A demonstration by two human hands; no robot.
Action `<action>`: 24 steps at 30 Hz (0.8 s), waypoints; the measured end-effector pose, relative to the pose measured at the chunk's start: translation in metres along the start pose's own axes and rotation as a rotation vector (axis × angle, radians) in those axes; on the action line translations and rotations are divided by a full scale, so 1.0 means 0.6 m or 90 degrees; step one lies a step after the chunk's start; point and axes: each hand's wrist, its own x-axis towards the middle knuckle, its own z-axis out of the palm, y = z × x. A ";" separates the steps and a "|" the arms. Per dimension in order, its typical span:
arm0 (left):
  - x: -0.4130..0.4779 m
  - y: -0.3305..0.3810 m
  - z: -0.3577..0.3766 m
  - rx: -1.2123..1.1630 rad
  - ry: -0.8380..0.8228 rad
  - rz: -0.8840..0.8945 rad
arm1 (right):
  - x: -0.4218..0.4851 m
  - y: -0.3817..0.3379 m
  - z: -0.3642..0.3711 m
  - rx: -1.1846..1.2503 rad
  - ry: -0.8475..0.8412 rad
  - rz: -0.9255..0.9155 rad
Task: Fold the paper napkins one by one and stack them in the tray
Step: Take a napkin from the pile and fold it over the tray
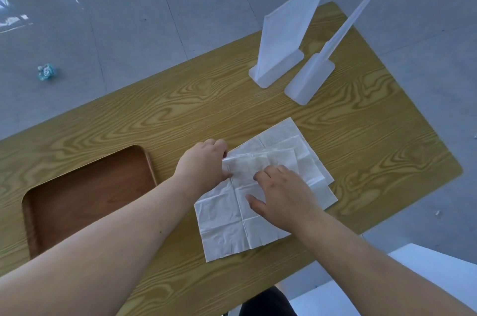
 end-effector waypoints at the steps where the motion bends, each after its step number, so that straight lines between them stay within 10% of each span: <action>1: -0.002 -0.001 0.001 -0.009 0.000 0.000 | -0.001 -0.001 0.001 0.000 0.001 0.001; 24: -0.008 0.020 0.016 0.002 -0.039 -0.051 | -0.011 -0.001 0.028 -0.007 0.070 -0.009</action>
